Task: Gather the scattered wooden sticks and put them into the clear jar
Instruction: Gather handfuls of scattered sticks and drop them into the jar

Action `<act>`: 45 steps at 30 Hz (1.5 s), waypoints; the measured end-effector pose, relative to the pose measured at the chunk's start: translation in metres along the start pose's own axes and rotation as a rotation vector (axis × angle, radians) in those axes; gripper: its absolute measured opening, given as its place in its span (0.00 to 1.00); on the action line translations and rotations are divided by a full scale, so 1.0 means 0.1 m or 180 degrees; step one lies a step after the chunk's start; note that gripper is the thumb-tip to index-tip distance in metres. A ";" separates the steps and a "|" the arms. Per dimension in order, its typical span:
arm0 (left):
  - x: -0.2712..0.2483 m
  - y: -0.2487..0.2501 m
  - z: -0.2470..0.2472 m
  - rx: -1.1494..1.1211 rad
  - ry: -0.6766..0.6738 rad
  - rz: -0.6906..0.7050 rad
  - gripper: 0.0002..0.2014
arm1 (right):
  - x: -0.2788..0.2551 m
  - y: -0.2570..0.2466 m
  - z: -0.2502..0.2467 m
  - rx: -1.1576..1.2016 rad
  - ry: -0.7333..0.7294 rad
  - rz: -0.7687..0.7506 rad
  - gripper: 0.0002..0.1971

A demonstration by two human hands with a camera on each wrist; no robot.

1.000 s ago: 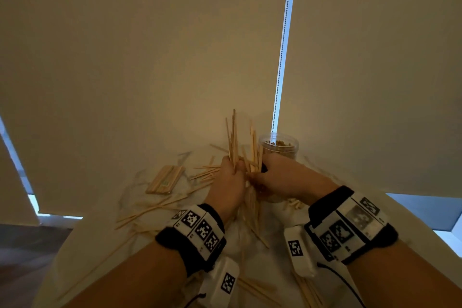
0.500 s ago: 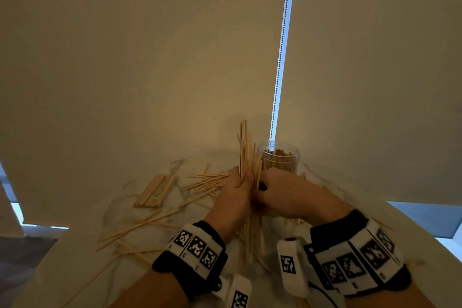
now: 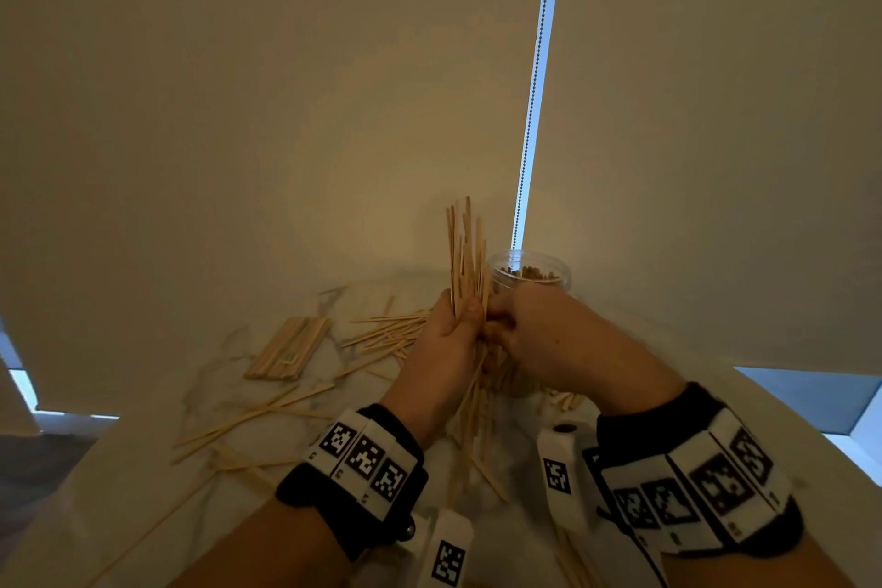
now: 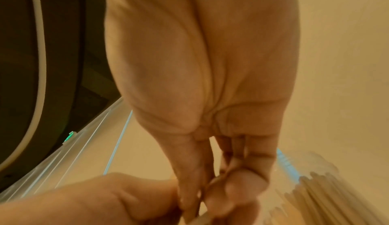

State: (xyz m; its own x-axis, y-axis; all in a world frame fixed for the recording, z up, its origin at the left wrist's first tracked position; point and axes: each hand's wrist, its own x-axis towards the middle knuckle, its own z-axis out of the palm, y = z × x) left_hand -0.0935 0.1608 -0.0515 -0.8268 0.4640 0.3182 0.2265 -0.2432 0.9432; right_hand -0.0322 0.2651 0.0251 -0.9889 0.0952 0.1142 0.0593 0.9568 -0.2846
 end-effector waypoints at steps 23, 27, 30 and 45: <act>-0.15 0.29 0.07 -0.0096 -0.0694 0.0176 0.15 | -0.12 0.08 -0.25 0.2986 0.1111 -0.0397 0.13; -0.07 0.34 0.03 0.0733 -0.0874 0.0481 0.17 | -0.15 0.06 -0.34 0.3628 0.1505 -0.0406 0.15; -0.01 0.45 0.04 0.1299 -0.1114 0.0549 0.16 | -0.21 0.04 -0.43 0.3387 0.1935 -0.0422 0.14; 0.15 0.34 0.06 0.2048 -0.0989 0.0804 0.12 | -0.20 0.15 -0.36 0.0968 0.1379 -0.0067 0.18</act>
State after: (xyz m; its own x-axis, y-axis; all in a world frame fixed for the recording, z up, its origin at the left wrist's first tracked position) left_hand -0.0948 0.1645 -0.0141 -0.5483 0.7019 0.4546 0.7243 0.1269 0.6777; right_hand -0.0070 0.2880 0.0532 -0.8386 0.2431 0.4874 -0.0660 0.8429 -0.5340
